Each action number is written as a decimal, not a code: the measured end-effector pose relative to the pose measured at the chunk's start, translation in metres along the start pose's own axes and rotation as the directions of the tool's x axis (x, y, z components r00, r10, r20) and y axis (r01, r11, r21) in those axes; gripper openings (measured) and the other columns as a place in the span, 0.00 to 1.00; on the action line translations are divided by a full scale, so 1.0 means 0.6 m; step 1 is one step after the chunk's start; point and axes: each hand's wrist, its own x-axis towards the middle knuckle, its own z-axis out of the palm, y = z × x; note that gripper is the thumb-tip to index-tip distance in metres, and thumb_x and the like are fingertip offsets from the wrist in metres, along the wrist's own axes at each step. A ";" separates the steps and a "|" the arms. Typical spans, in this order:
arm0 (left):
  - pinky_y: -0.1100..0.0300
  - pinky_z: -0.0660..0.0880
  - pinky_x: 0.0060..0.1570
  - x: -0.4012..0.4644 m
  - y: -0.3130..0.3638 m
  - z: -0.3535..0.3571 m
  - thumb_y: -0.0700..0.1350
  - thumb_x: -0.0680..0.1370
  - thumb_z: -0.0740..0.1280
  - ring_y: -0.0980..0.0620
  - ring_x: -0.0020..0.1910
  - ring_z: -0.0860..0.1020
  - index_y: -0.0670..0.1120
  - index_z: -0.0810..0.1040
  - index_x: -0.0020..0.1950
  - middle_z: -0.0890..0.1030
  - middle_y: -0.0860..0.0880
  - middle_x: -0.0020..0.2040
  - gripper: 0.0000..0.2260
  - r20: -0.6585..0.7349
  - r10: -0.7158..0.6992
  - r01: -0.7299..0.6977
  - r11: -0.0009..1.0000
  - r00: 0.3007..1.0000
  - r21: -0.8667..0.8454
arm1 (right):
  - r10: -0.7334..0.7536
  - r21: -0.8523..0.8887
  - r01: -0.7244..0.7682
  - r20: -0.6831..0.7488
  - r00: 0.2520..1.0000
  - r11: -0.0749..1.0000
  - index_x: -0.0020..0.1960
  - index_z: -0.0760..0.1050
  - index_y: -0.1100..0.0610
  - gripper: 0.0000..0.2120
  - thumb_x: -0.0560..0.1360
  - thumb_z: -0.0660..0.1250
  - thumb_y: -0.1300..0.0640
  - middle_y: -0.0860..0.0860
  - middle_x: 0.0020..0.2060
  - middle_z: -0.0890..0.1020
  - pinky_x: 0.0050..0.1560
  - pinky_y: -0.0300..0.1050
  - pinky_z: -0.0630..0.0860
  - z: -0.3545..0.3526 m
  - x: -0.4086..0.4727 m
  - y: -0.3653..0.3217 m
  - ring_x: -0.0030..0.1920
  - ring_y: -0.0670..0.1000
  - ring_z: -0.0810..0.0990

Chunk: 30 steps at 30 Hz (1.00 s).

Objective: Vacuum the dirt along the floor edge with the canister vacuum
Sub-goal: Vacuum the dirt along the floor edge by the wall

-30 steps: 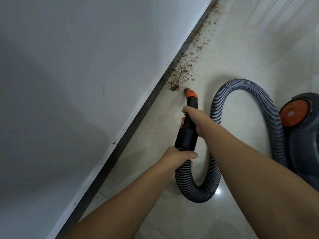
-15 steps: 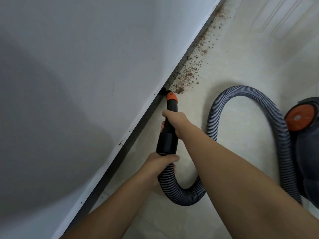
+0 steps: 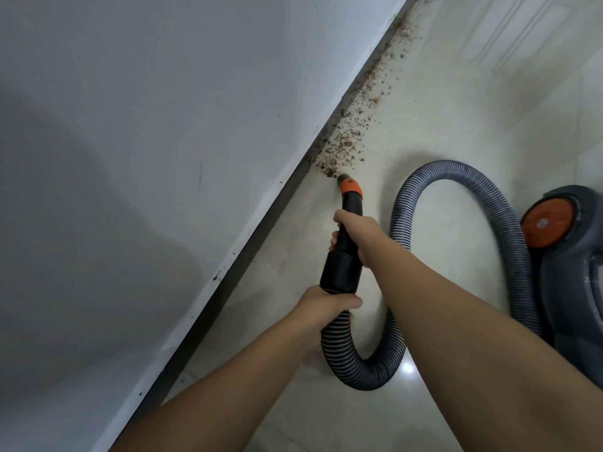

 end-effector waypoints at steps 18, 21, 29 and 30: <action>0.60 0.74 0.34 -0.186 -0.074 0.088 0.39 0.72 0.71 0.48 0.34 0.77 0.42 0.76 0.46 0.77 0.43 0.36 0.06 -0.135 0.021 0.000 0.989 0.991 0.151 | 0.058 -0.010 -0.057 0.171 0.984 0.998 0.52 0.70 0.63 0.09 0.74 0.65 0.61 0.56 0.27 0.75 0.29 0.44 0.77 -0.069 -0.177 0.058 0.23 0.52 0.74; 0.59 0.74 0.37 -0.259 -0.037 0.144 0.39 0.72 0.71 0.49 0.35 0.77 0.43 0.77 0.43 0.78 0.45 0.36 0.04 -0.184 0.087 -0.065 0.991 0.979 0.119 | -0.002 -0.046 0.012 0.206 0.979 0.999 0.48 0.69 0.62 0.06 0.75 0.65 0.62 0.56 0.26 0.74 0.27 0.44 0.76 -0.097 -0.264 -0.016 0.22 0.53 0.73; 0.63 0.74 0.39 -0.486 0.086 0.305 0.44 0.70 0.75 0.50 0.44 0.81 0.42 0.80 0.48 0.83 0.45 0.44 0.11 -0.253 0.120 -0.094 0.989 0.960 0.114 | -0.228 -0.228 0.271 0.198 0.953 0.935 0.45 0.66 0.59 0.05 0.74 0.63 0.62 0.55 0.22 0.75 0.33 0.53 0.76 -0.184 -0.525 -0.212 0.22 0.56 0.73; 0.63 0.74 0.40 -0.519 0.108 0.326 0.44 0.70 0.75 0.50 0.44 0.80 0.43 0.79 0.50 0.83 0.46 0.44 0.11 -0.235 0.127 -0.105 0.989 0.964 0.108 | -0.243 -0.251 0.289 0.199 0.949 0.924 0.44 0.66 0.59 0.05 0.75 0.63 0.62 0.56 0.22 0.75 0.33 0.53 0.76 -0.198 -0.560 -0.241 0.22 0.56 0.73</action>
